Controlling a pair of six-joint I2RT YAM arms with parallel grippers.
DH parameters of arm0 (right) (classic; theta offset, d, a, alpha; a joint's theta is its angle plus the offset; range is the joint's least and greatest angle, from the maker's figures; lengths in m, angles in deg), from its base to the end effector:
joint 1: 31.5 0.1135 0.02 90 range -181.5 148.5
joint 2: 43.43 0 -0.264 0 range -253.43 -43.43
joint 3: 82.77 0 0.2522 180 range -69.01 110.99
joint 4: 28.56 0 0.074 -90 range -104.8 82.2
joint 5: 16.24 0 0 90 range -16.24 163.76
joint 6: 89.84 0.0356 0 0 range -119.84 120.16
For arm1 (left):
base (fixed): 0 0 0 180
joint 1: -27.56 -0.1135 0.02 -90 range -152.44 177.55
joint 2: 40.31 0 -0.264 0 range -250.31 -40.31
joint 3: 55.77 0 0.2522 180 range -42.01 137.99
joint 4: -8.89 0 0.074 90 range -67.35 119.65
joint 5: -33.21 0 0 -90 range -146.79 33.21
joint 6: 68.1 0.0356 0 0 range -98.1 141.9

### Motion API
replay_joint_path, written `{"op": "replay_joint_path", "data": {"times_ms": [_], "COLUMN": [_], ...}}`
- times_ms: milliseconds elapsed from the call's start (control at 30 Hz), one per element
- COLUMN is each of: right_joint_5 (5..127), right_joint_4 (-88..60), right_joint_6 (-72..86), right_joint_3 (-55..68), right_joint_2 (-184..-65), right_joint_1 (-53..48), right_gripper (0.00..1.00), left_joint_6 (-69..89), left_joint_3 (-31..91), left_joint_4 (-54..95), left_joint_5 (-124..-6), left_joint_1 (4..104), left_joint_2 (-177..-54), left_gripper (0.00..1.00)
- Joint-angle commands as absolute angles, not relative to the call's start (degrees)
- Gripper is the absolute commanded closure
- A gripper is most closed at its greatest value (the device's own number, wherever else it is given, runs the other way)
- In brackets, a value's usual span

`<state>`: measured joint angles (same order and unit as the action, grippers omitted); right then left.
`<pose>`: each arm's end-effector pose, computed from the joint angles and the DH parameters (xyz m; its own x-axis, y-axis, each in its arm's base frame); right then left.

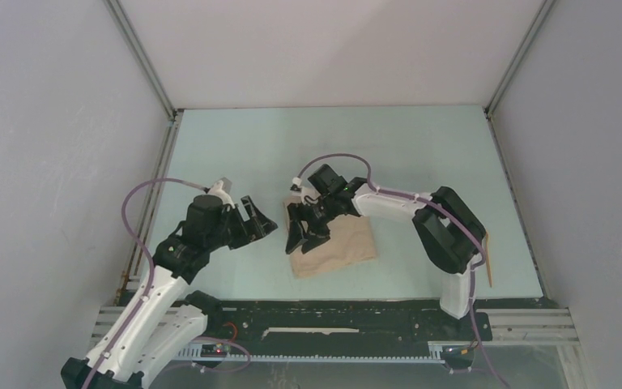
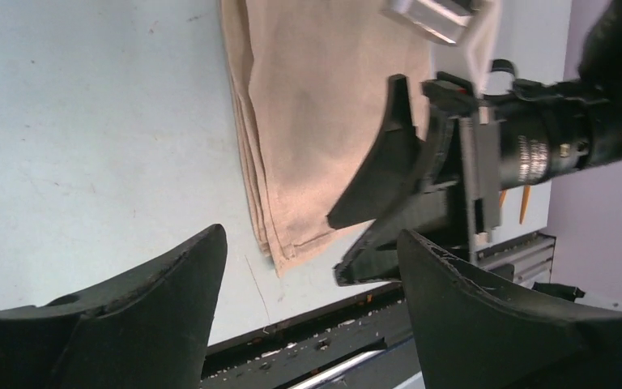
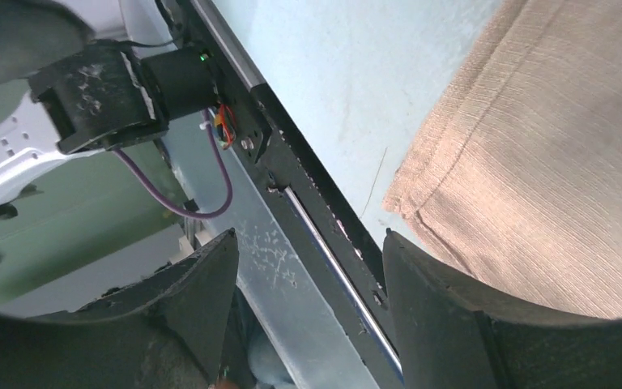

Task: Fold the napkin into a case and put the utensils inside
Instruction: Smooth out the square-folded napkin at the center of the board.

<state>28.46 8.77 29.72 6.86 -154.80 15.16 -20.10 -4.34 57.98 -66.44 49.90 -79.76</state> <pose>0.2571 0.3093 0.1810 -0.8882 -0.4356 -0.1463 -0.3727 0.4966 0.7839 0.1363 -0.0625 0.2678 -0.7482 -0.4057 -0.5250 -0.0031 0.7933 -0.6088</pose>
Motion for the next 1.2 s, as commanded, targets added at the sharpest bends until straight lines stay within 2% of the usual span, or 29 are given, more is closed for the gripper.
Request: {"op": "replay_joint_path", "data": {"times_ms": [0,67,200,300,367,433,533,767,933,1067,1167], "right_joint_5": [30.4,34.4,50.7,56.6,55.3,53.6,52.9,49.6,47.9,47.5,47.1], "right_joint_4": [5.5,7.7,17.7,20.3,19.3,18.4,17.9,17.1,15.8,15.3,15.1], "right_joint_6": [32.6,31.5,26.5,24.3,23.8,23.3,21.9,19.9,20.0,20.0,20.0], "right_joint_3": [3.5,1.3,-1.6,-6.0,-9.2,-11.7,-13.2,-15.0,-15.8,-16.1,-16.2], "right_joint_2": [-147.5,-144.1,-137.4,-132.9,-130.6,-128.9,-127.2,-125.6,-125.3,-125.7,-125.8], "right_joint_1": [11.9,9.9,7.6,5.7,3.4,1.6,0.2,-3.0,-3.6,-3.6,-3.7], "right_gripper": [0.26,0.26,0.26,0.26,0.26,0.26,0.26,0.26,0.27,0.28,0.28], "left_joint_6": [-19.7,-19.2,-17.6,-17.0,-16.8,-16.4,-14.9,-10.3,-9.0,-8.9,-8.9], "left_joint_3": [-4.6,-4.5,-3.4,-2.6,-0.9,1.0,5.2,13.1,16.0,16.7,16.8], "left_joint_4": [54.9,52.7,47.4,42.7,40.1,38.2,36.8,36.1,37.1,37.1,36.8], "left_joint_5": [-64.8,-65.7,-67.8,-67.0,-64.9,-62.4,-62.3,-62.8,-62.8,-63.3,-63.3], "left_joint_1": [48.5,48.4,48.5,48.5,48.5,48.5,48.5,48.4,48.2,48.3,48.2], "left_joint_2": [-81.5,-84.5,-93.6,-101.1,-106.3,-112.8,-120.6,-130.8,-135.3,-137.1,-137.9], "left_gripper": [0.16,0.19,0.28,0.44,0.5,0.51,0.45,0.35,0.38,0.47,0.44]}}
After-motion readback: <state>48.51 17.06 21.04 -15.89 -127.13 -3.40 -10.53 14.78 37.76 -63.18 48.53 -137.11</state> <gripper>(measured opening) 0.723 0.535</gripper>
